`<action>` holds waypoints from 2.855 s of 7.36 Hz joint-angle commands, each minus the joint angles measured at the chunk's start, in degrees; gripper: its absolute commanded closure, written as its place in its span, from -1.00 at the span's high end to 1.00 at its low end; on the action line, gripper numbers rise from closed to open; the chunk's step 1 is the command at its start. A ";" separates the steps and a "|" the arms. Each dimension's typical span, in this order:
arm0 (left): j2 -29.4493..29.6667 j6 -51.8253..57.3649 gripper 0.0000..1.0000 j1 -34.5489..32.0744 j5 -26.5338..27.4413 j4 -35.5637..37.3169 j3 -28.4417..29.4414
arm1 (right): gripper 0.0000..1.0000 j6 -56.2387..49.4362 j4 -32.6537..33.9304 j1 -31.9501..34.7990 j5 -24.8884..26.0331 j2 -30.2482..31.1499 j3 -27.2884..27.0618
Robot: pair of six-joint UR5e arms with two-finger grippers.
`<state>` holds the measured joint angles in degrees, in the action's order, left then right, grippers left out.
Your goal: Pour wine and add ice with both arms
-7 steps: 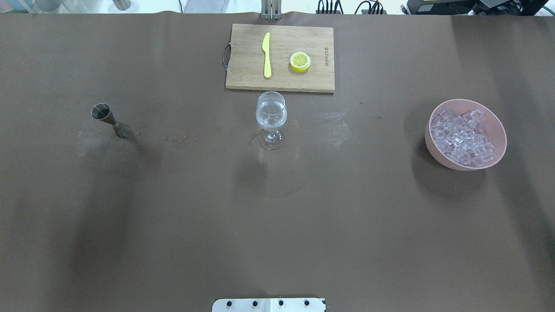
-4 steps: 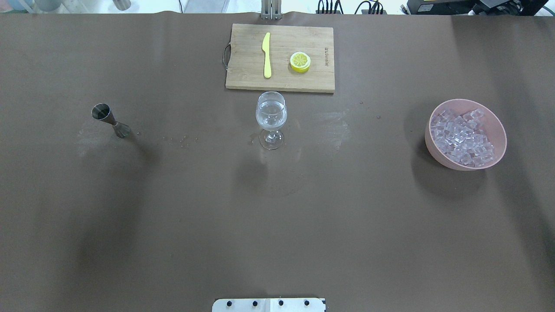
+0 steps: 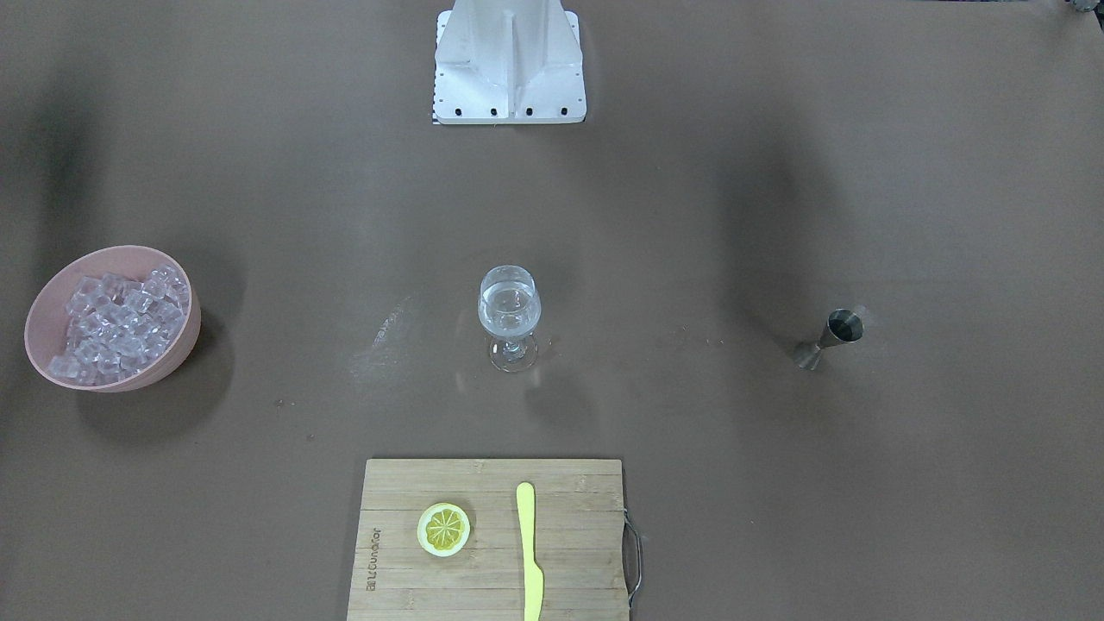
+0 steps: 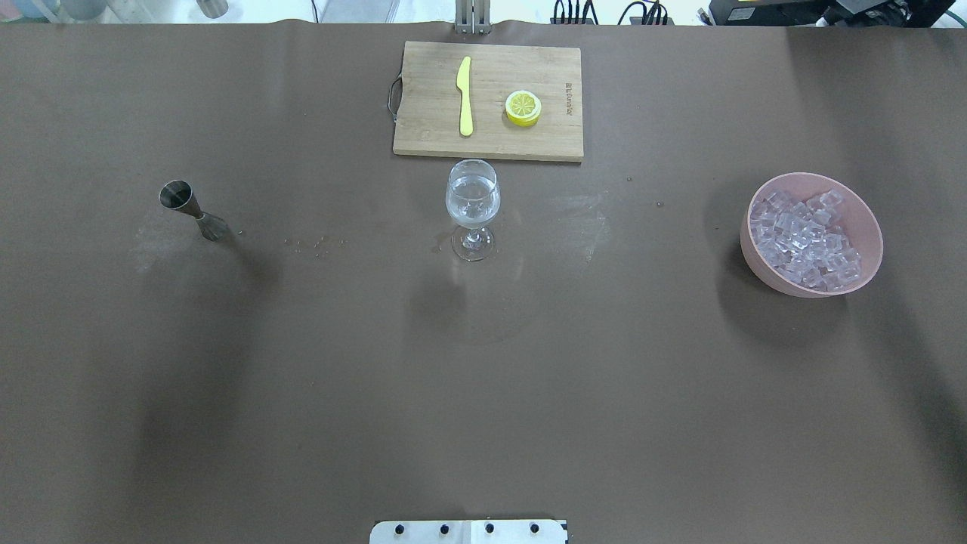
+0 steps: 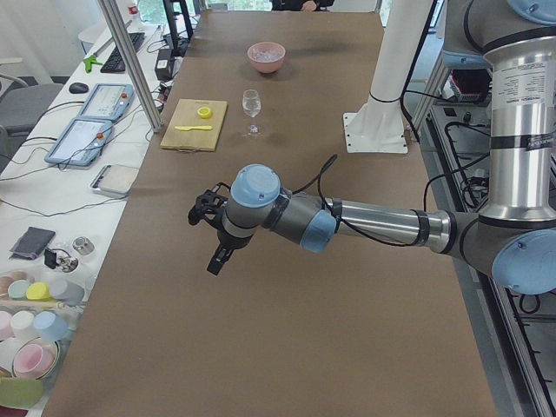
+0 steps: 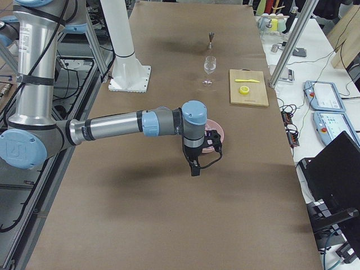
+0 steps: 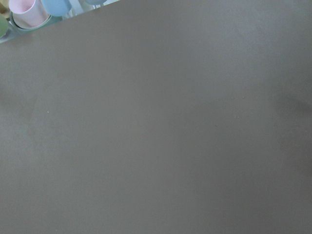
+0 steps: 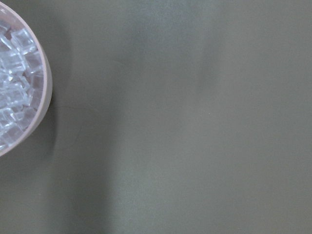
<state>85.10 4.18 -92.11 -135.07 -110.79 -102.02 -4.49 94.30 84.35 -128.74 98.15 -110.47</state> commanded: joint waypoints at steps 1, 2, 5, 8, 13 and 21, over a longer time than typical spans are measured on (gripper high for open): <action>-0.02 0.30 0.98 0.00 0.24 -3.98 0.59 | 1.00 0.01 0.00 0.02 -0.02 -0.24 -3.51; -0.11 -0.13 0.98 -0.09 0.15 -7.04 1.20 | 1.00 0.18 0.00 0.02 -0.29 -0.24 -4.82; 1.03 -0.84 0.98 0.17 -0.11 -12.18 3.05 | 1.00 0.10 0.09 0.11 -0.03 -0.60 -4.67; 5.15 -11.12 0.98 2.10 -3.19 -13.49 2.62 | 1.00 0.10 0.18 0.20 0.77 0.46 -4.14; 4.12 -40.16 0.95 17.44 8.18 -22.09 -10.80 | 1.00 0.27 0.18 0.20 0.50 0.55 -3.96; 2.78 -65.43 0.96 60.02 80.09 -21.14 -10.15 | 1.00 0.27 0.18 0.20 0.50 0.46 -2.64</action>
<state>87.34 -59.42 -34.99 -62.62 -132.85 -114.16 -4.22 94.48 84.55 -128.29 98.68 -113.15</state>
